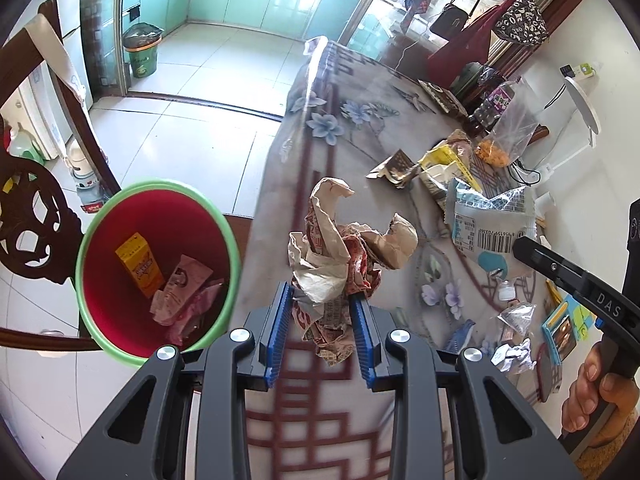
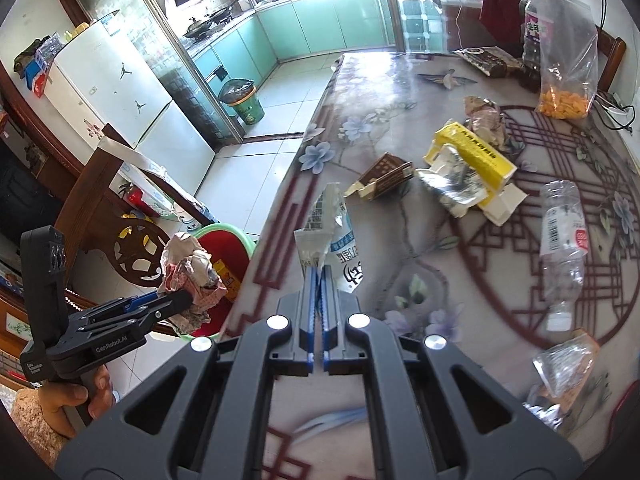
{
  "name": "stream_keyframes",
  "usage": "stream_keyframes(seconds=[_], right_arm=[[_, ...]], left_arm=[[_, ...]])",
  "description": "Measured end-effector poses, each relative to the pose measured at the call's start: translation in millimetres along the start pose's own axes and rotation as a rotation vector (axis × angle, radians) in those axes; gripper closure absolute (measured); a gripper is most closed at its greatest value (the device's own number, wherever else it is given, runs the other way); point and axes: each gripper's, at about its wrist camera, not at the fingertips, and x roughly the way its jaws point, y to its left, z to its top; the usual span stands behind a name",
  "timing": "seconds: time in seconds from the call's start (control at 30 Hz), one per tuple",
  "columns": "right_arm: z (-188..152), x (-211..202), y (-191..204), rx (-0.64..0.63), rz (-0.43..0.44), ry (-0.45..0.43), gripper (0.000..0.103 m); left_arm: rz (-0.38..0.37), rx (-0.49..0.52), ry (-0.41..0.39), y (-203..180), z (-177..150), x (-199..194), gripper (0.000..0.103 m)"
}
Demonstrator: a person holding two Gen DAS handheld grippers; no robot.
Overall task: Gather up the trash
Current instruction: 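Carry the crumpled paper and plastic wrapper over the red bin with both tools, then open both tools to drop the paper and wrapper into the red bin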
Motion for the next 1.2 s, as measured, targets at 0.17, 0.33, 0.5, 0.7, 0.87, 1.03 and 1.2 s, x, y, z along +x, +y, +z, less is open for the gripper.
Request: stream_keyframes(seconds=[0.17, 0.33, 0.5, 0.7, 0.87, 1.03, 1.2], right_arm=[[-0.9, 9.0, 22.2, -0.013, 0.002, 0.010, 0.100], [1.6, 17.5, 47.1, -0.042, 0.008, 0.019, 0.100], [4.6, 26.6, 74.2, -0.081, 0.027, 0.034, 0.100], [5.7, 40.9, 107.7, -0.138, 0.055, 0.059, 0.100], [4.3, 58.4, 134.4, -0.186, 0.083, 0.101, 0.100], [3.7, 75.0, 156.7, -0.228, 0.113, 0.137, 0.100], [5.1, 89.8, 170.9, -0.244, 0.139, 0.164, 0.100]], left_arm=[[0.002, -0.013, 0.006, 23.4, 1.5, -2.0, 0.075], [0.010, -0.040, 0.000, 47.9, 2.8, -8.0, 0.075], [0.030, -0.069, -0.004, 72.6, 2.5, -12.8, 0.075], [0.087, -0.114, -0.007, 106.5, 1.1, -11.8, 0.075], [0.142, -0.153, 0.014, 136.1, -3.3, -4.1, 0.075], [0.155, -0.180, 0.043, 154.5, -2.6, 7.4, 0.075], [0.158, -0.173, 0.044, 157.1, 2.3, 10.7, 0.071]])
